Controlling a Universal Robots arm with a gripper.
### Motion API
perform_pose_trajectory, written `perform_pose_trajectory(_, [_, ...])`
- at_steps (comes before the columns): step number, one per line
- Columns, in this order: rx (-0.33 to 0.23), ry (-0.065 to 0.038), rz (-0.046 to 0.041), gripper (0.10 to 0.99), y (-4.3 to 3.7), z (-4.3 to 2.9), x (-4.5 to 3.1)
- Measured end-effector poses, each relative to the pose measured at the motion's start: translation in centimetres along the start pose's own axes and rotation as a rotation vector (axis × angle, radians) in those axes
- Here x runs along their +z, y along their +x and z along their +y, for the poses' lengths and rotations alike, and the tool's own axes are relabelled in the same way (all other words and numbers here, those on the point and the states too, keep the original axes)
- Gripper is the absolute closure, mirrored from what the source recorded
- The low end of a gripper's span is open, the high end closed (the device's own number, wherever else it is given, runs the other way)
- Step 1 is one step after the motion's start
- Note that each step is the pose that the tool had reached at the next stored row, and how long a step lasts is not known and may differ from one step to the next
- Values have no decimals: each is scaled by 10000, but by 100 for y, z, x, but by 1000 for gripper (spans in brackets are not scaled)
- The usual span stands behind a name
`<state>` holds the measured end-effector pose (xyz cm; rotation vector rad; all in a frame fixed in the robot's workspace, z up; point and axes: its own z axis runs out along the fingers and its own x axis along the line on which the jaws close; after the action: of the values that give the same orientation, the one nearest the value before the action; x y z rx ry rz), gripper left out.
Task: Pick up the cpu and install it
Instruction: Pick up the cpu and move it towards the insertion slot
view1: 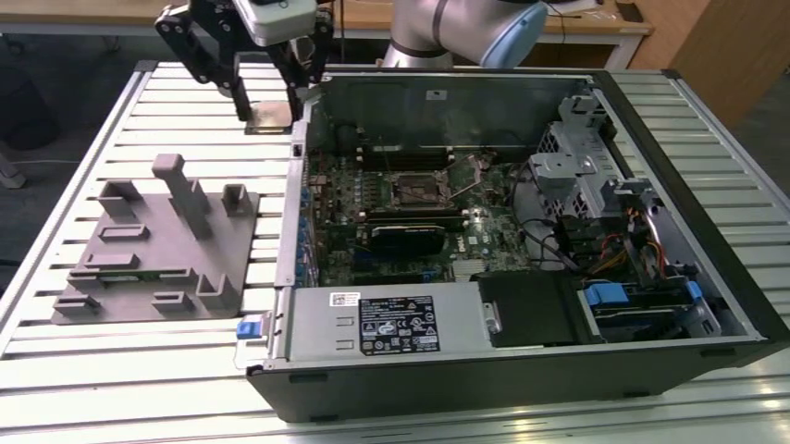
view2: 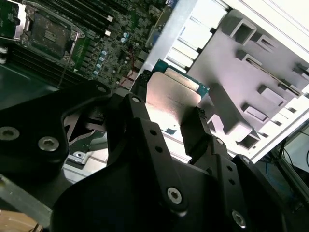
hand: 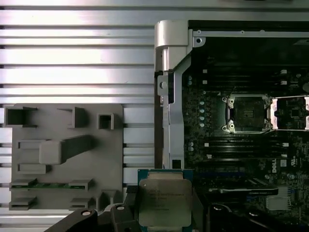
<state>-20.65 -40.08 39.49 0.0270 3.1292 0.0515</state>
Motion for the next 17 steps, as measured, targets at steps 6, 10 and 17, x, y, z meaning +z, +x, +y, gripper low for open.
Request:
perform_pose_trajectory(6, [0,1,1,557,-138,4,7])
perform_pose_trajectory(10, [0,1,1,557,-225,9,14])
perform_pose_trajectory(17, [0,1,9,557,-448,53,46])
